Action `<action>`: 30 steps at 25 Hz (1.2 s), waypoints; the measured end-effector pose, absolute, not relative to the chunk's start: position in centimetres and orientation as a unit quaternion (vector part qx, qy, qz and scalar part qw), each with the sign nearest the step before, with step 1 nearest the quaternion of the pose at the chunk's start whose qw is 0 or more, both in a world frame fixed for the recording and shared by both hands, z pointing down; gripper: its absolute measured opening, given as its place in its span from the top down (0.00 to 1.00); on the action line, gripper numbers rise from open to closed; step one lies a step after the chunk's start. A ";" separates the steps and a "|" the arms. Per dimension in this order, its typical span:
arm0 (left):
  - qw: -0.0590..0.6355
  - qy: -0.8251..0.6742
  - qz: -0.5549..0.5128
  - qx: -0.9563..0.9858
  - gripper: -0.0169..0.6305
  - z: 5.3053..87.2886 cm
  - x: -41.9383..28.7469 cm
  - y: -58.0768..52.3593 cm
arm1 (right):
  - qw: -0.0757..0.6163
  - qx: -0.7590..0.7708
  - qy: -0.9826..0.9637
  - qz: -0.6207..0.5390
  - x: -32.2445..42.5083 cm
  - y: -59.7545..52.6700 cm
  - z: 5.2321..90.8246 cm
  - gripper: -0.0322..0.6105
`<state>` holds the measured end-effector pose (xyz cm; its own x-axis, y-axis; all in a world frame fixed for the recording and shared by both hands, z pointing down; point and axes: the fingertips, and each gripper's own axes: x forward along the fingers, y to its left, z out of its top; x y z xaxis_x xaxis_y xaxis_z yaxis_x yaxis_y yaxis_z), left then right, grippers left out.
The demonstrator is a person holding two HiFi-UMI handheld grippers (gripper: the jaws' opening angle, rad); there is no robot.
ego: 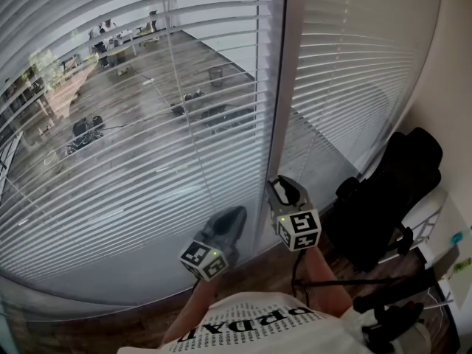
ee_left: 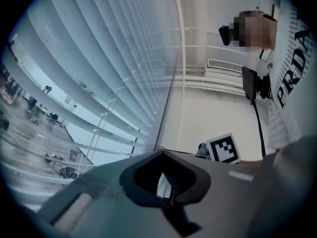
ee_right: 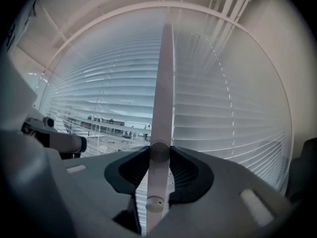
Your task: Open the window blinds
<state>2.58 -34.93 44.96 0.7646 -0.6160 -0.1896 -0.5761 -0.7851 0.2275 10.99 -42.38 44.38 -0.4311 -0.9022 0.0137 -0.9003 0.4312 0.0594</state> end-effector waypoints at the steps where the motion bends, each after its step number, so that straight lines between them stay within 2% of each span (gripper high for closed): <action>1: 0.078 -0.318 -0.128 0.936 0.98 45.0 2.6 -35.0 | 0.022 0.533 -0.845 -0.022 11.0 -42.4 44.4 0.75; 30: 0.086 -0.310 -0.128 0.938 0.98 45.5 3.0 -35.6 | 0.017 0.535 -0.844 -0.022 11.0 -42.5 44.6 0.76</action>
<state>3.00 -35.57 45.52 0.7751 -0.6039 -0.1861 -0.5598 -0.7928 0.2409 10.97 -42.48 44.60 -0.4273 -0.9041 0.0055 -0.9026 0.4269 0.0558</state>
